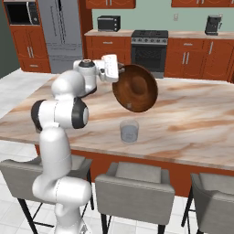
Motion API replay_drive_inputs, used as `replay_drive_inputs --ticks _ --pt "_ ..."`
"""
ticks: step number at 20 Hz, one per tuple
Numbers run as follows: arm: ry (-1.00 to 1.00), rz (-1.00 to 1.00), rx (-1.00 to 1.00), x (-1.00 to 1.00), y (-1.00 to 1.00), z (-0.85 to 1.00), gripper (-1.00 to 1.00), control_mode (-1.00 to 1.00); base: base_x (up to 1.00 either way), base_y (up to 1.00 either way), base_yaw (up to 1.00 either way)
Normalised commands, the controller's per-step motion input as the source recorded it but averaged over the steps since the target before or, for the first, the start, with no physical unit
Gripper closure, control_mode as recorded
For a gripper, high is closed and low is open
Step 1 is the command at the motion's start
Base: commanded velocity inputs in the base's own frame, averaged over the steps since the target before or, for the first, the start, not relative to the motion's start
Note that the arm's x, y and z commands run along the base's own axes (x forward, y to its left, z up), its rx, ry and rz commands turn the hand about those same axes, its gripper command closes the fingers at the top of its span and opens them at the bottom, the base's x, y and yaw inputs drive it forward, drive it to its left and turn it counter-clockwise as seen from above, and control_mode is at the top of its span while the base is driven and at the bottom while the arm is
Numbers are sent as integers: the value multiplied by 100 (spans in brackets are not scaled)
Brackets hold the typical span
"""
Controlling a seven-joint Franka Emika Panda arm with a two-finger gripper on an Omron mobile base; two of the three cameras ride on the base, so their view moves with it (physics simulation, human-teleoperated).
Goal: There are four ice cubes in the ice bowl. Place two ice cubes in each glass of water.
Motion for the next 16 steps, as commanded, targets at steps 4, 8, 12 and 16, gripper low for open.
replay_drive_inputs --ticks 4,8,12,16 --pt "-72 2 10 0 -43 -73 100 -100 0 0 0" --pt "-63 2 10 -9 -39 -68 100 -100 0 0 0" --pt "-50 2 6 -12 -13 -83 100 -100 0 0 0" --pt "-35 2 1 -14 -9 -98 100 -100 0 0 0"
